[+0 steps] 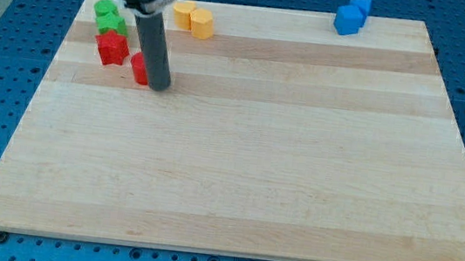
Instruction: Move arm to the top centre of the board
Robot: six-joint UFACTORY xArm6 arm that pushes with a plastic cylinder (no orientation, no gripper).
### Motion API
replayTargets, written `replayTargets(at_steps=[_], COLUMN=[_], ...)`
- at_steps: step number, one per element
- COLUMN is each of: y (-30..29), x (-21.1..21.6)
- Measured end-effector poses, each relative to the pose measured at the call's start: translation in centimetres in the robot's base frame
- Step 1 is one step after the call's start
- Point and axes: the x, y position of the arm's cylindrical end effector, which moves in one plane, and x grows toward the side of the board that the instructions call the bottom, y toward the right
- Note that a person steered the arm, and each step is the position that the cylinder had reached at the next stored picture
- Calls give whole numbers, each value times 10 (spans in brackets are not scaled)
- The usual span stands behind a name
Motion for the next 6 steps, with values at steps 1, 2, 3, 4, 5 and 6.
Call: replayTargets(at_steps=[1,2,3,4,5,6], y=[-17,-23,-23,17,91,162], x=[-25,-24,-24,-24,-37,-69])
